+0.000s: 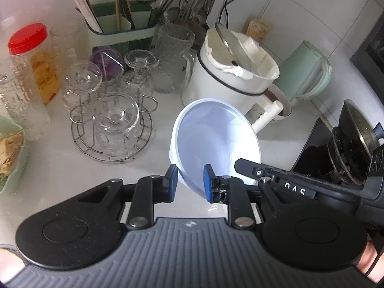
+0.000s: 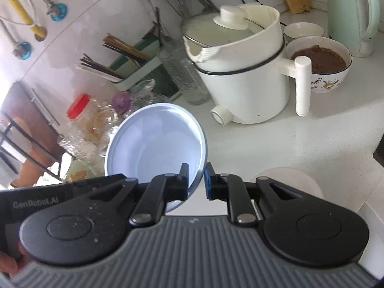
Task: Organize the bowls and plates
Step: 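Carry the second light blue bowl with both tools into the first blue bowl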
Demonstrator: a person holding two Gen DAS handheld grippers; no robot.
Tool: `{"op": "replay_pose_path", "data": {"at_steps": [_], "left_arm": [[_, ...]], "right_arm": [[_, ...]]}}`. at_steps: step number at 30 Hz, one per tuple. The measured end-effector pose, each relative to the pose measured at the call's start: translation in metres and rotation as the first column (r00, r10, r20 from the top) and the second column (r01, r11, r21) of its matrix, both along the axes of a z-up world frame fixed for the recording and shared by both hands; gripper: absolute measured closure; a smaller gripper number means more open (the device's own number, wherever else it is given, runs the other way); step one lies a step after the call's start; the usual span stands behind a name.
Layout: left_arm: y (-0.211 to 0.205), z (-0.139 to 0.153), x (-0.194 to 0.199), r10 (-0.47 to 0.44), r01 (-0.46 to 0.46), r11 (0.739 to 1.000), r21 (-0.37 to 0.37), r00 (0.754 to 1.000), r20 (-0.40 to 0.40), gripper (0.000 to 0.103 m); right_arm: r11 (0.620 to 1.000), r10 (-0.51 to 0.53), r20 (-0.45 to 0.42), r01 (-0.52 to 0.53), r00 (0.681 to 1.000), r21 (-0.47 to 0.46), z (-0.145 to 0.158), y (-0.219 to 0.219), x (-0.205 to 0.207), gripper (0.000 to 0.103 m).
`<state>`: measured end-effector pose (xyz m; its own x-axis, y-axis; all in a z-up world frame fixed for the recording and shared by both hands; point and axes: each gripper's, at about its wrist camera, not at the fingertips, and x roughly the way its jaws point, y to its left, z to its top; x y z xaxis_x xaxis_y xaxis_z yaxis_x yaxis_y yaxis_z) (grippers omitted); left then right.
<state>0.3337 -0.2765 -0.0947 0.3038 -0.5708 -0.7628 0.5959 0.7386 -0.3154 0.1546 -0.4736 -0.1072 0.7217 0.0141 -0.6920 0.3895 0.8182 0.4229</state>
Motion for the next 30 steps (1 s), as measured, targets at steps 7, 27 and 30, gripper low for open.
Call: {"op": "replay_pose_path", "data": {"at_steps": [7,27,30], "left_arm": [[0.024,0.014,-0.012,0.015,-0.015,1.0,-0.025,1.0,0.007,0.078],[0.098,0.02,-0.033,0.121,-0.122,0.991,-0.062,0.992,-0.027,0.078],[0.105,0.018,-0.036,0.133,-0.134,0.989,-0.06,0.991,-0.024,0.078]], "right_arm": [[1.0,0.009,0.024,-0.008,1.0,-0.007,0.011,0.017,-0.009,0.087],[0.996,0.083,0.021,-0.083,0.996,-0.007,0.021,0.073,-0.021,0.087],[0.996,0.088,0.014,-0.088,0.996,-0.008,0.02,0.081,-0.02,0.087]]}}
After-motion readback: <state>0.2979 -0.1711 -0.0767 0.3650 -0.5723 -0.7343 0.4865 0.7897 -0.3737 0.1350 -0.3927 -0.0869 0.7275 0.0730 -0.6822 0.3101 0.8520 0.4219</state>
